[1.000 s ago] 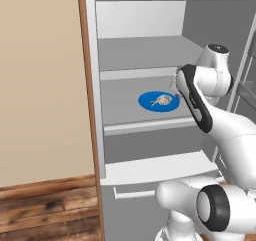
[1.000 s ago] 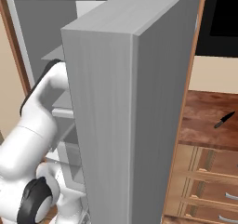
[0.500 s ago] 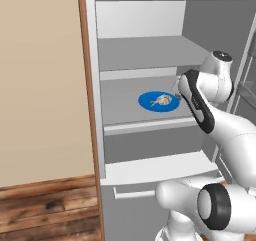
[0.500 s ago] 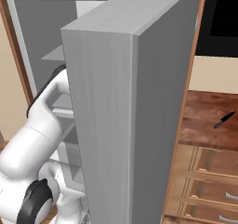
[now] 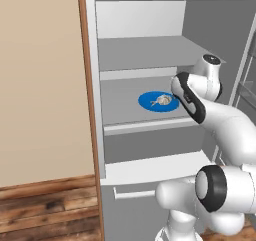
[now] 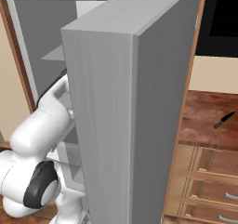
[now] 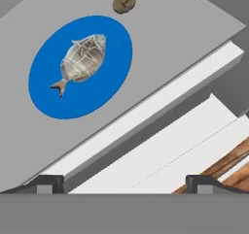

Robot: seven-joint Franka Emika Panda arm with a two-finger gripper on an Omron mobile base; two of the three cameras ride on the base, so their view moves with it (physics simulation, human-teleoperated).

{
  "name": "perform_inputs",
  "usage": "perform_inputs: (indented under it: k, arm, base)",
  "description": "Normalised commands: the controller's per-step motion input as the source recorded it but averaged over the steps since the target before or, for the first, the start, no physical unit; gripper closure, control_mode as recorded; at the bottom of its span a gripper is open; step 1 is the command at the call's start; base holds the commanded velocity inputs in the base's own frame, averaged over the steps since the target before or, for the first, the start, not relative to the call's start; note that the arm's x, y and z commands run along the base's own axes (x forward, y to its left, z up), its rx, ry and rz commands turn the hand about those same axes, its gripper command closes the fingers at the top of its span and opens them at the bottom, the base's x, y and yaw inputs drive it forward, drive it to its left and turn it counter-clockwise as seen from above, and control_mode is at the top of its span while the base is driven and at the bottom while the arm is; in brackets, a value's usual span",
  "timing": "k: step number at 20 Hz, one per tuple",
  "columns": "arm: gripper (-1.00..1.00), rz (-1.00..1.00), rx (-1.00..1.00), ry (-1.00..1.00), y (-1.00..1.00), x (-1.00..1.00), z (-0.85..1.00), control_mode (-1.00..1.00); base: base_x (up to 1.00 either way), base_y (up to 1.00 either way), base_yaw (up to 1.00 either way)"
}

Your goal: Retrieve the fish from the fridge and place it on the cutting board.

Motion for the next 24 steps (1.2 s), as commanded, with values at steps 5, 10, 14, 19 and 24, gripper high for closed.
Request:
perform_inputs:
  k: [5, 10, 14, 19, 24]
  arm:
    - [-1.0, 0.0, 0.0, 0.0, 0.19, 0.45, -0.07, -1.0]
    - [-1.0, 0.0, 0.0, 0.0, 0.35, 0.43, -0.14, -1.0]
    - [-1.0, 0.0, -0.02, 0.0, 0.27, 0.42, -0.19, -1.0]
    - [-1.0, 0.0, -0.05, 0.0, 0.05, 0.44, -0.17, -1.0]
    - [-1.0, 0.0, 0.0, 0.0, -0.02, 0.31, -0.11, -1.0]
  base:
    - [0.0, 0.0, 0.0]
    - [0.0, 0.0, 0.0]
    - [0.0, 0.0, 0.0]
    - [0.0, 0.0, 0.0]
    - [0.0, 0.0, 0.0]
